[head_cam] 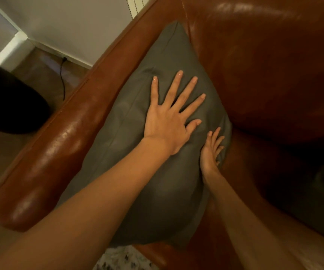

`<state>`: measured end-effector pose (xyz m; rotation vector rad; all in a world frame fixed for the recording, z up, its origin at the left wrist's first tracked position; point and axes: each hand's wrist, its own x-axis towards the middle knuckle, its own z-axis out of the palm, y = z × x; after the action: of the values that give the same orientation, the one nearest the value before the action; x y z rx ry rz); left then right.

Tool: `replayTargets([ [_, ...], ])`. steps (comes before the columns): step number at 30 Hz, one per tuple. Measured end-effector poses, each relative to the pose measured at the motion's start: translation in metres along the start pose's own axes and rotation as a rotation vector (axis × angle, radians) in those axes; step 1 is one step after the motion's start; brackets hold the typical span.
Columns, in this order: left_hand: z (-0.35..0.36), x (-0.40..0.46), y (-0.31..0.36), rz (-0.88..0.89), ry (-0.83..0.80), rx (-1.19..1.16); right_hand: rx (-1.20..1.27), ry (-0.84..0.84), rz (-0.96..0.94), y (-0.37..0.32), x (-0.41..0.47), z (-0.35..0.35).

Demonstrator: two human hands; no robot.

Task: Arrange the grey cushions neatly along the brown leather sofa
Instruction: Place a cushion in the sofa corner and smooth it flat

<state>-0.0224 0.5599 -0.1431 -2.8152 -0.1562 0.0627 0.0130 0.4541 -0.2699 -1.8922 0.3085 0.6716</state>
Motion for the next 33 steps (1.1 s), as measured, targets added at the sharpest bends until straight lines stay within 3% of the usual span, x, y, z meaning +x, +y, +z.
replayTargets([
  [5, -0.012, -0.009, 0.004, -0.009, -0.008, 0.010, -0.241, -0.136, -0.082, 0.004, -0.009, -0.021],
  [8, -0.019, -0.031, 0.012, -0.048, -0.040, -0.014, -0.186, -0.166, -0.183, 0.007, -0.042, -0.027],
  [12, -0.020, -0.091, 0.021, -0.038, -0.075, 0.020, -0.033, -0.153, -0.156, 0.008, -0.105, -0.015],
  [19, -0.014, -0.167, -0.003, -0.040, 0.032, 0.019, -0.084, -0.164, -0.268, 0.024, -0.168, 0.010],
  [30, 0.019, -0.160, -0.027, 0.040, 0.106, 0.108, -0.176, -0.076, -0.234, 0.026, -0.149, 0.047],
  [33, 0.015, -0.160, -0.025, 0.038, 0.097, 0.110, -0.133, -0.033, -0.307, 0.030, -0.153, 0.044],
])
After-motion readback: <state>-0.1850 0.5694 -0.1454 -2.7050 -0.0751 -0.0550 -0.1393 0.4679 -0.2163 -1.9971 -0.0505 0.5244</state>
